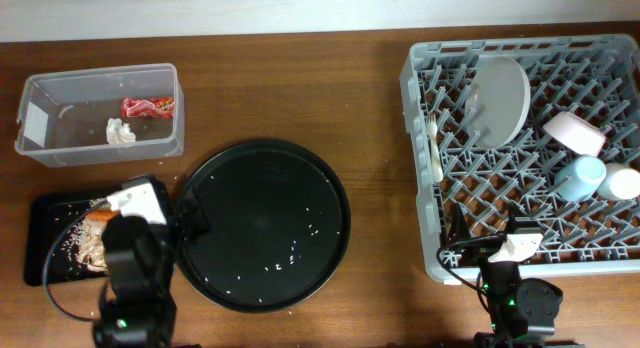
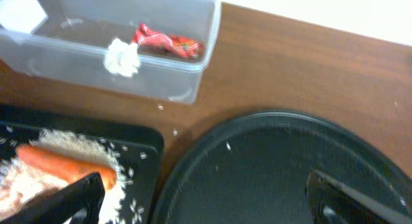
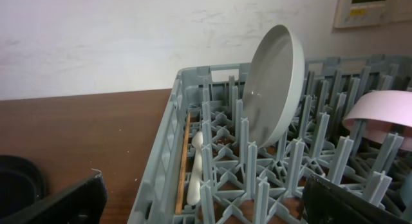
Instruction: Sort waste into correct bins and load items into the dishwasher rack
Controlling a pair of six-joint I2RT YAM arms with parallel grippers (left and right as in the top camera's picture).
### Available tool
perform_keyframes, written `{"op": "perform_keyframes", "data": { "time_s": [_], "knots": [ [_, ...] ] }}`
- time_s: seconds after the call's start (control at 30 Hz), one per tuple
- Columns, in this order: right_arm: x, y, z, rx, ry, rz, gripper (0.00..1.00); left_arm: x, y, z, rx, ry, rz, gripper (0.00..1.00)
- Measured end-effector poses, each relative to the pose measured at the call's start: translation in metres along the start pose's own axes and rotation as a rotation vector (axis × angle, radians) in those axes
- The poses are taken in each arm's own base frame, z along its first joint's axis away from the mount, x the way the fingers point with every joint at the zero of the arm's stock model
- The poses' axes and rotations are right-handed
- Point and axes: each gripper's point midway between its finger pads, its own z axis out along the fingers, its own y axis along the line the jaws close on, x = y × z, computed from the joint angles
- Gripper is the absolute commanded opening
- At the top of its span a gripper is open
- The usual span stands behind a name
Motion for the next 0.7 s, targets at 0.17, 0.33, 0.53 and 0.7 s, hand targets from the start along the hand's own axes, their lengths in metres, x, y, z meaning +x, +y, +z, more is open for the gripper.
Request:
{"op": "perform_keyframes", "data": {
  "time_s": [0.17, 0.33, 0.53, 0.7],
  "knots": [
    [0.000, 0.000, 0.000, -0.001, 0.000, 0.000, 0.99, 0.014, -0.012, -0.006, 0.108, -0.189, 0.030, 0.99],
    [0.000, 0.000, 0.000, -0.001, 0.000, 0.000, 0.99, 0.025, -0.015, -0.013, 0.156, -0.348, 0.044, 0.99],
    [0.000, 0.000, 0.000, 0.000, 0.000, 0.000, 0.99, 0.032, -0.013, -0.021, 0.157, -0.380, 0.065, 0.99],
    [0.000, 0.000, 0.000, -0.001, 0.000, 0.000, 0.99, 0.036, -0.012, -0.027, 0.146, -0.393, 0.121, 0.99]
  ]
}}
